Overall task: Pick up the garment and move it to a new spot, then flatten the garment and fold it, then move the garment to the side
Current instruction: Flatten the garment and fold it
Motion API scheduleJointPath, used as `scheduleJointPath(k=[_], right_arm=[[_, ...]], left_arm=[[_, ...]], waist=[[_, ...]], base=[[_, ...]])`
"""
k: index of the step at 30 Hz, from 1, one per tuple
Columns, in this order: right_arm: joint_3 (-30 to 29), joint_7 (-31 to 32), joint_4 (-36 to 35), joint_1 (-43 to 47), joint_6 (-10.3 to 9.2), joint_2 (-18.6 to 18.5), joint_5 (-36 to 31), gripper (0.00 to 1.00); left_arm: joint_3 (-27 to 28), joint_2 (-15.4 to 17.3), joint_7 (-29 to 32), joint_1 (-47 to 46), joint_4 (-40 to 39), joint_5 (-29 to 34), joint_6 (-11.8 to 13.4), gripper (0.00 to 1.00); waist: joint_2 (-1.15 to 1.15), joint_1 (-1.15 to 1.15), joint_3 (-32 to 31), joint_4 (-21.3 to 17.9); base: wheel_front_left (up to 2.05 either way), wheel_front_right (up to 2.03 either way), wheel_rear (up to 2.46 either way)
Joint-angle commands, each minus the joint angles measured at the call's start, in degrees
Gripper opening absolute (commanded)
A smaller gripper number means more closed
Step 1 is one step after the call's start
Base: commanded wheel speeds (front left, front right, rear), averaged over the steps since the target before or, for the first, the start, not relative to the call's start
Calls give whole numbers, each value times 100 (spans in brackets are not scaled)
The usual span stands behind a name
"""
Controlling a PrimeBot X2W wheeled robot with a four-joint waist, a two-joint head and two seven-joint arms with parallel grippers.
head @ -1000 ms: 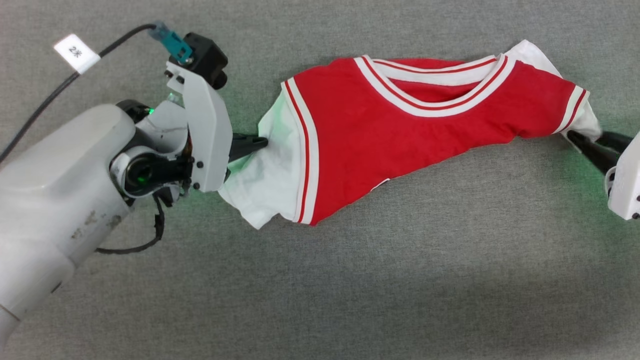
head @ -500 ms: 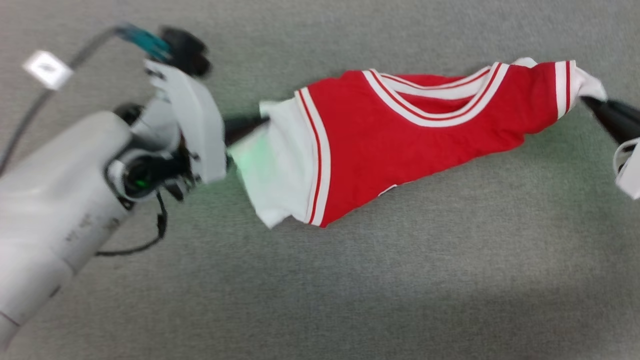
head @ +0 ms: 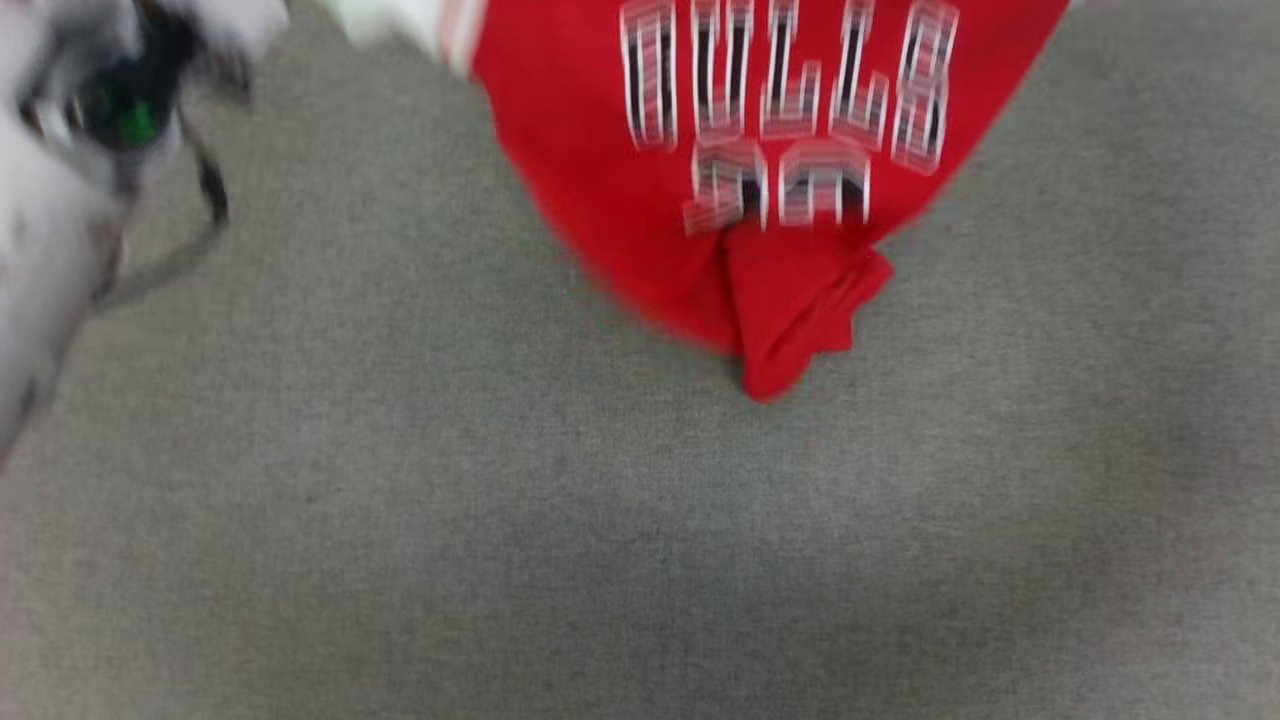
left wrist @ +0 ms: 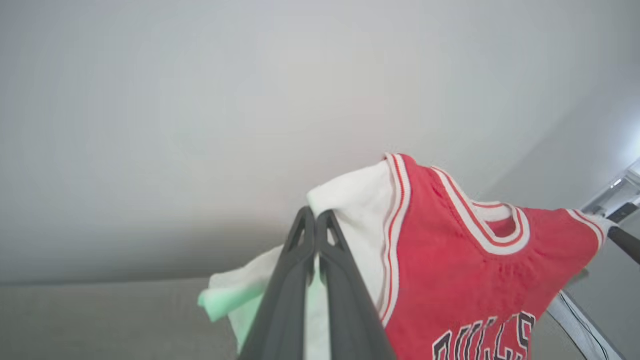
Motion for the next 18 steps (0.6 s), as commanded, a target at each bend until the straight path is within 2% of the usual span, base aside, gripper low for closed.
scheduleJointPath(k=[1, 6, 10, 14, 18], right_arm=[[-236, -166, 297, -526, -4, 147, -124, 0], [-894, -953, 1286, -2103, -4, 588, -618, 0], [-1098, -1386, 1931, -2942, -4, 845, -960, 0], [-944, -1508, 2310, -3160, -4, 908, -1124, 0], [-549, -1420, 2337, -2646, -4, 906, -1006, 0]], left_arm=[[149, -223, -273, -427, 306, 72, 12, 0], [496, -798, -1057, -1647, 1230, 297, 13, 0], [703, -1033, -1289, -2261, 1505, 400, 12, 0], [665, -1079, -1266, -2095, 1387, 354, 12, 0], [647, -910, -1096, -1439, 983, 27, 12, 0]], waist=[[0, 0, 207, 70], [0, 0, 384, 133], [0, 0, 401, 154], [0, 0, 377, 180], [0, 0, 340, 185]], base=[[0, 0, 0], [0, 0, 0], [0, 0, 0], [0, 0, 0], [0, 0, 0]])
